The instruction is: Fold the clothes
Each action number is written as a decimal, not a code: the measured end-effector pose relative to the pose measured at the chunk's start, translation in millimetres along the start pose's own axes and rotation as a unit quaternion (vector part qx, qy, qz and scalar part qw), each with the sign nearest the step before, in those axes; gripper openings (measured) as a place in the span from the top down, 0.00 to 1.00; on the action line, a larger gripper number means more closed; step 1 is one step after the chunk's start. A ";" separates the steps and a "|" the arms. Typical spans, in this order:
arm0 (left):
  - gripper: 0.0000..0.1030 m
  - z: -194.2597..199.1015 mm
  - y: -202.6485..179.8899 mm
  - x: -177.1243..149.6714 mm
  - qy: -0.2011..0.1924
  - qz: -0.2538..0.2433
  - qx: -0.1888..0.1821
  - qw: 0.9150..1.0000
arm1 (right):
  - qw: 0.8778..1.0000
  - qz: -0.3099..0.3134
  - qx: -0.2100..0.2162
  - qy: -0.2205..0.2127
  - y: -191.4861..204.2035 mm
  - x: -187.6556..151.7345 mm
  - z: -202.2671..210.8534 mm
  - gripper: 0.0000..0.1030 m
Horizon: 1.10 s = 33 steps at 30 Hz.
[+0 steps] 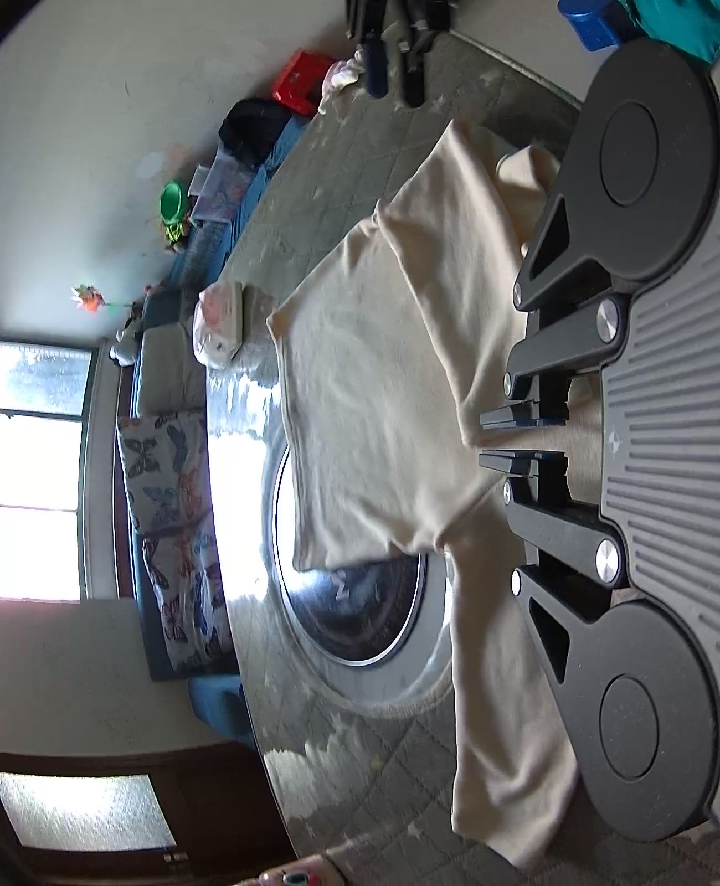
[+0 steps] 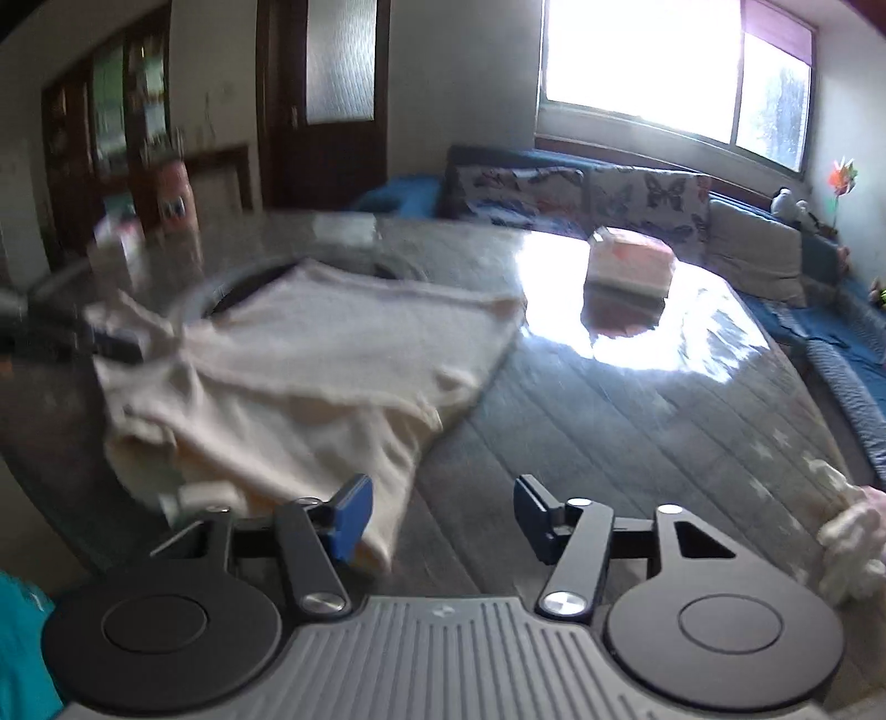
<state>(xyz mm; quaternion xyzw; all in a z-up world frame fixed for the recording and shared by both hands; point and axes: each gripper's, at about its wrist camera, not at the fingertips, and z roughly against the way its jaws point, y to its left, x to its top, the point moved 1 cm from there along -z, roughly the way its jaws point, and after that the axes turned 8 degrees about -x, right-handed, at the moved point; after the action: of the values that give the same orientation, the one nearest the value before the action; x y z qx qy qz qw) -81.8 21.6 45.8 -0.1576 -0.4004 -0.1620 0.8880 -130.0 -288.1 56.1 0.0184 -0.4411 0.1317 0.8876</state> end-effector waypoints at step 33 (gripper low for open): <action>0.74 1.8 75.7 -1.5 -0.058 0.133 0.116 0.983 | 0.994 0.076 0.081 -0.001 61.7 24.7 -74.2 0.61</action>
<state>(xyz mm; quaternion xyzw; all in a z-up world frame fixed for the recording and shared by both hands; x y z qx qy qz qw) -52.6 90.5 34.4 -0.1146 -0.4428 0.0146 0.8892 -73.5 -212.2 25.1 0.0564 -0.4304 0.2341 0.8699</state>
